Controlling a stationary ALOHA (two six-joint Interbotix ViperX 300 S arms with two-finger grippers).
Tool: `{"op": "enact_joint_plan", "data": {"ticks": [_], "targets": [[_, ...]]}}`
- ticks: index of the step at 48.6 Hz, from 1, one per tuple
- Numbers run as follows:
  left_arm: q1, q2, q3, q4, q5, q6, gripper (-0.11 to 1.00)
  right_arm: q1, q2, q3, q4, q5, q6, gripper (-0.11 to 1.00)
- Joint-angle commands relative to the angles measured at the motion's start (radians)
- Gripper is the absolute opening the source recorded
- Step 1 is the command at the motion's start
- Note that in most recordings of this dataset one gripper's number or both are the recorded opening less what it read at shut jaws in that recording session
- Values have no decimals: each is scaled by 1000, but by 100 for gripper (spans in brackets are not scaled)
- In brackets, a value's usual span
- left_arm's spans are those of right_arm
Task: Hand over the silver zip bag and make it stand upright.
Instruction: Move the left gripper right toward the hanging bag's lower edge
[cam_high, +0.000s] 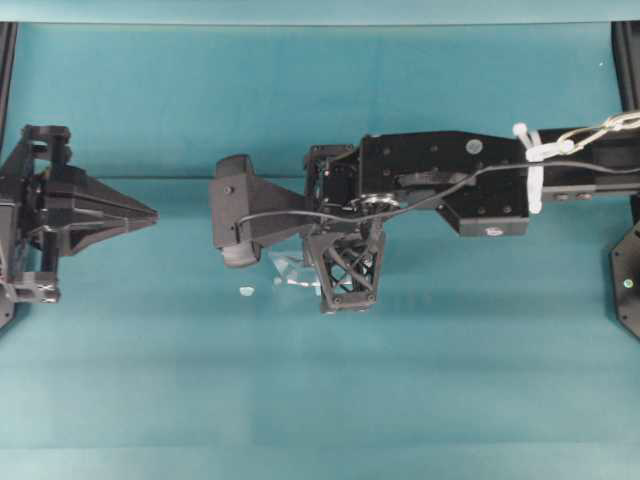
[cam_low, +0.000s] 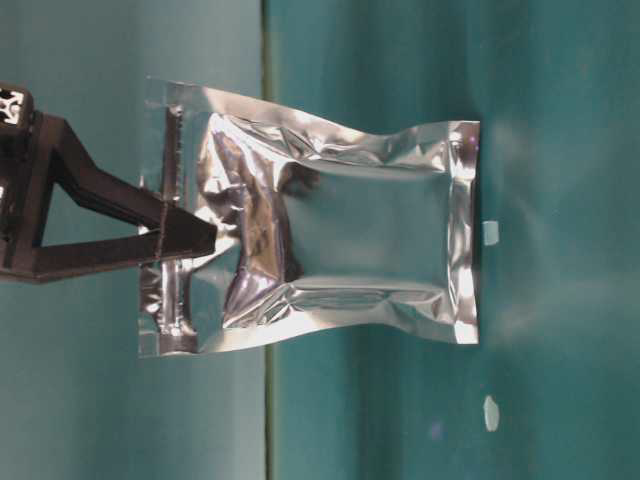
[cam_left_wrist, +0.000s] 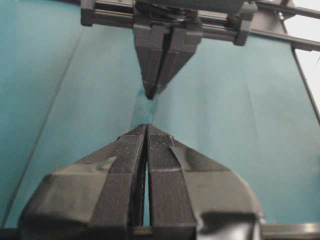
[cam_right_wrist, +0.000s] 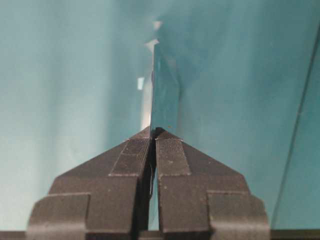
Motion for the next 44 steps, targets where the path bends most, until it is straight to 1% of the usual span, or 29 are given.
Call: {"op": "enact_joint_plan", "data": {"ticks": [1, 6, 8, 11, 13, 17, 19, 20, 22, 24, 26, 28, 32, 38, 44], "targets": [[2, 26, -2, 3, -43, -3, 0, 3, -8, -14, -2, -5, -2, 1], [2, 49, 8, 3, -89, -3, 1, 5, -6, -14, -2, -5, 0, 1], [0, 57, 9, 3, -109, -3, 4, 6, -8, -14, -2, -5, 0, 1], [0, 71, 11, 3, -118, -2, 14, 8, -6, -14, -2, -5, 0, 1], [0, 80, 11, 3, -118, -3, 23, 9, -6, -12, -2, -5, 0, 1], [0, 110, 14, 3, -117, -15, 47, 9, -6, -14, -2, -5, 0, 1], [0, 127, 15, 2, -117, -32, 59, 9, -6, -12, -2, -5, 0, 1], [0, 135, 15, 3, -118, -43, 67, 9, -6, -14, -2, -6, 0, 1], [-2, 156, 17, 3, -118, -66, 79, 9, -6, -12, -2, -5, 0, 1], [-6, 178, 21, 3, -123, -80, 88, 9, -6, -12, -2, -5, 0, 1], [-14, 202, 28, 3, -129, -89, 95, 9, -6, -12, -2, -6, 0, 1], [-20, 230, 35, 3, -143, -92, 96, 9, -6, -11, -2, -6, 2, 1], [-28, 293, 49, 3, -195, -92, 93, 9, -6, -9, -2, -8, 2, 1], [-29, 416, 52, 3, -330, -98, 94, 8, -6, -6, -2, -15, 2, 1], [-28, 537, 46, 3, -434, -106, 94, 3, -6, -6, -2, -23, 2, 1]]}}
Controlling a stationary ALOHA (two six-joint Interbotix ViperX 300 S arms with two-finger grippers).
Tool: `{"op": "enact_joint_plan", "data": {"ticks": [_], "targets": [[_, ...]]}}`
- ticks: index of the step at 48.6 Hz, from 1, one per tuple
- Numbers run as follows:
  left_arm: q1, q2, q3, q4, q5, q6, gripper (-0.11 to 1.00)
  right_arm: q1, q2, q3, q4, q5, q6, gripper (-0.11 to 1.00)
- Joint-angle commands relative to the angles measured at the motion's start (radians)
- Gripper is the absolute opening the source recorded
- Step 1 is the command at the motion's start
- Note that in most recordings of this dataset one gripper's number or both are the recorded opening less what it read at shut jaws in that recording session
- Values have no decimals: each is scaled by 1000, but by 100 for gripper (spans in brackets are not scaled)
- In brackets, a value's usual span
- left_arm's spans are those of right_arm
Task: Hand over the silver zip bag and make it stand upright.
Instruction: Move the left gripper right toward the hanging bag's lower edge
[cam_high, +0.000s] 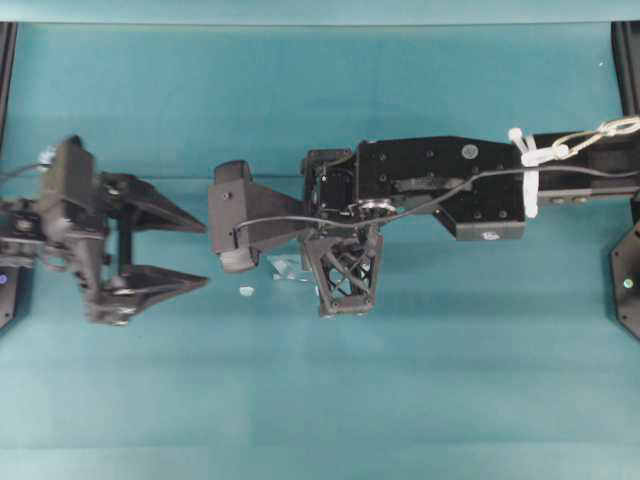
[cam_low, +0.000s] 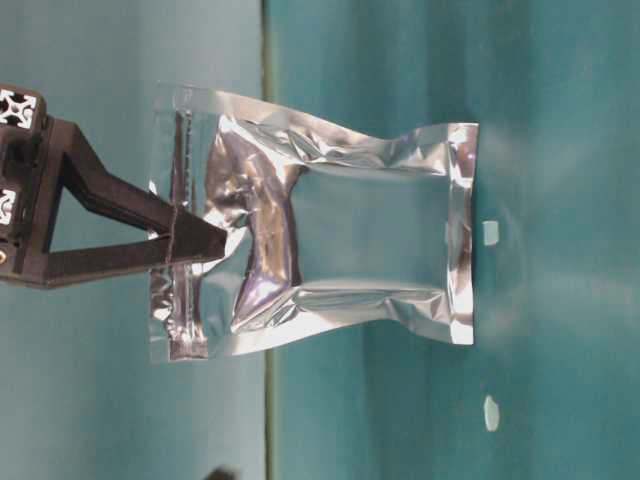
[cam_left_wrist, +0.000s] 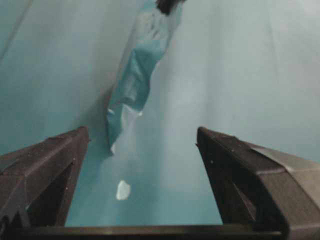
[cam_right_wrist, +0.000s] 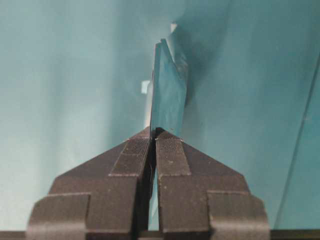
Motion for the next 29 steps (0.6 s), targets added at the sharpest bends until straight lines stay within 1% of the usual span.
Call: {"op": "enact_joint_plan", "data": {"ticks": [1, 8, 17, 29], "targets": [[-2, 81, -15, 0, -80, -2, 94, -2, -9, -5, -2, -9, 2, 1], [3, 213, -51, 2, -163, -2, 94, -5, -9, -5, -2, -9, 2, 1], [29, 336, -106, 2, -219, 2, 94, -8, -9, 2, -2, -9, 2, 1], [29, 462, -192, 2, -236, 11, 94, -8, -8, 6, -2, -9, 0, 1]]}}
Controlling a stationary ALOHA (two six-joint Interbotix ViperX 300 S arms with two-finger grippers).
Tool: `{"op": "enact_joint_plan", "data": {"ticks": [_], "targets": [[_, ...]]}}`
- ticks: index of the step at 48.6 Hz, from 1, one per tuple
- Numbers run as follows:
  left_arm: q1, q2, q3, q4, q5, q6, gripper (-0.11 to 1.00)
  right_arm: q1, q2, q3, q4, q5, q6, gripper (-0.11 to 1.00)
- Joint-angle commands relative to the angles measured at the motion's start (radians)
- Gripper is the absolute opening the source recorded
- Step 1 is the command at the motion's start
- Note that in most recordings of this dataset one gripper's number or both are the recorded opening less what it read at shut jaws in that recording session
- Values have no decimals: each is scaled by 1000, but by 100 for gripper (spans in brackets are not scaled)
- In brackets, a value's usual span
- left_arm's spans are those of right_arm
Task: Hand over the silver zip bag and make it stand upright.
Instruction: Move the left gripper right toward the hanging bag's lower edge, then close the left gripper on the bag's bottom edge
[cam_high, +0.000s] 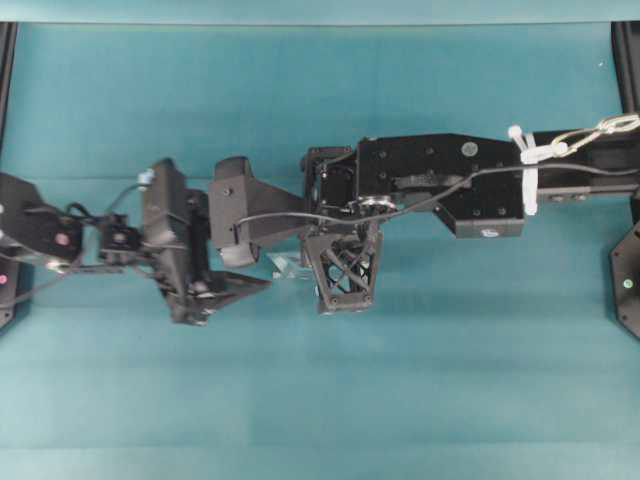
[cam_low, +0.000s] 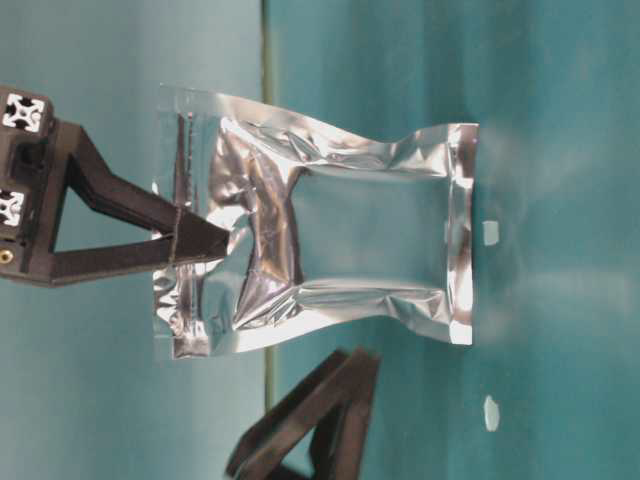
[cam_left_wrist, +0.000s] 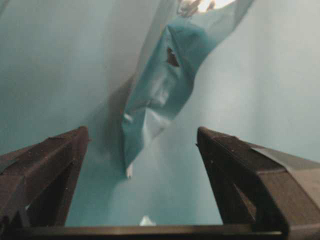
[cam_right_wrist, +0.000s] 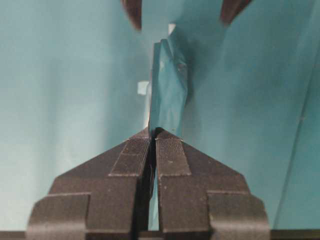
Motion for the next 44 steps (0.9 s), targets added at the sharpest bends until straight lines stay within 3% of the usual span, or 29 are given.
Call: {"op": "enact_joint_plan", "data": {"ticks": [1, 31, 44], "targets": [[0, 32, -38, 3, -14, 2, 94, 0, -9, -5, -2, -3, 0, 1], [5, 187, -210, 3, -9, 3, 94, -2, -8, 9, -2, -21, 0, 1], [5, 195, -221, 3, 3, 0, 92, -2, -9, 9, -2, -23, 0, 1]]}}
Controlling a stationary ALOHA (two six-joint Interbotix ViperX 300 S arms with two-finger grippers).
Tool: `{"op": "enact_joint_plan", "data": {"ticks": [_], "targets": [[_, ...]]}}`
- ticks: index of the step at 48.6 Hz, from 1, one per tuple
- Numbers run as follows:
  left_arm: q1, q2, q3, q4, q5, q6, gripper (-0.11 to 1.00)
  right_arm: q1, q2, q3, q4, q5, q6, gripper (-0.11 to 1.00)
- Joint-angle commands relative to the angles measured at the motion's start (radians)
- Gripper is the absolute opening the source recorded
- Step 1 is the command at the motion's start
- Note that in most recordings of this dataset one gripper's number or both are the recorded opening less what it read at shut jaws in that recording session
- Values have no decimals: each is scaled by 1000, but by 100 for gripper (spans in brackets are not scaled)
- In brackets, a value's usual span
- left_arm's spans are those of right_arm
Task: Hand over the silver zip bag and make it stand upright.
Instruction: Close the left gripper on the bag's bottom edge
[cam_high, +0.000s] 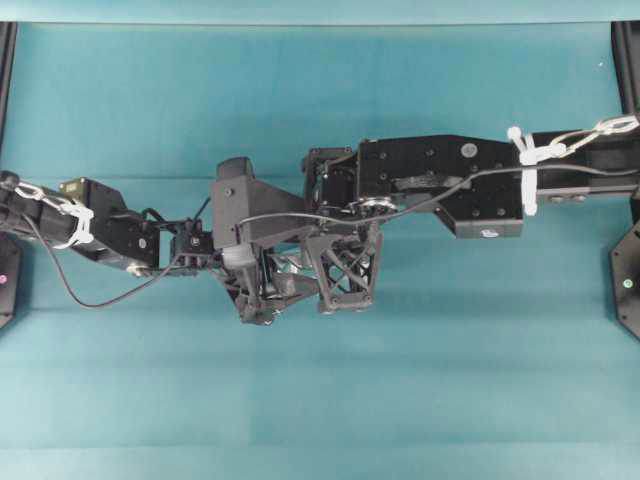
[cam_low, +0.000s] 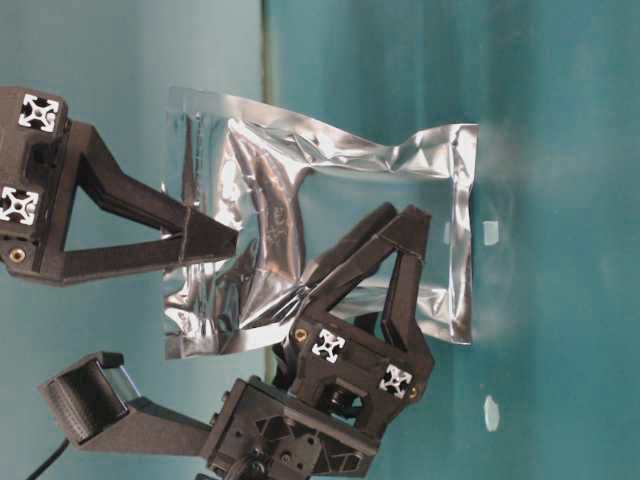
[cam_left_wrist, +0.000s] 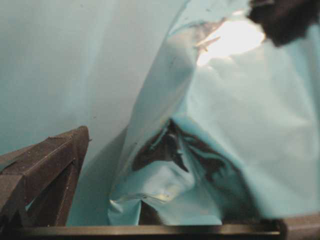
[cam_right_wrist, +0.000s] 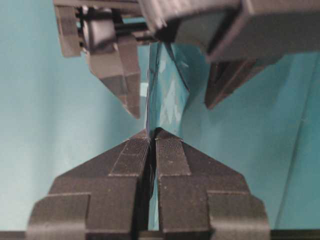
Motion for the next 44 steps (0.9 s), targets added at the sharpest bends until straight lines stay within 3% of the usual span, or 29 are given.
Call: {"op": "enact_joint_plan", "data": {"ticks": [1, 6, 19, 44], "targets": [[0, -5, -9, 3, -3, -2, 92, -2, -8, -5, -2, -3, -2, 1], [0, -5, -9, 3, 0, -2, 86, -2, -8, -5, -2, -3, -2, 1], [0, -5, -6, 2, 54, 6, 35, -2, -9, -3, -2, -3, -2, 1], [-2, -5, -8, 3, 75, 28, 34, 0, -9, 0, 3, 2, 0, 2]]}}
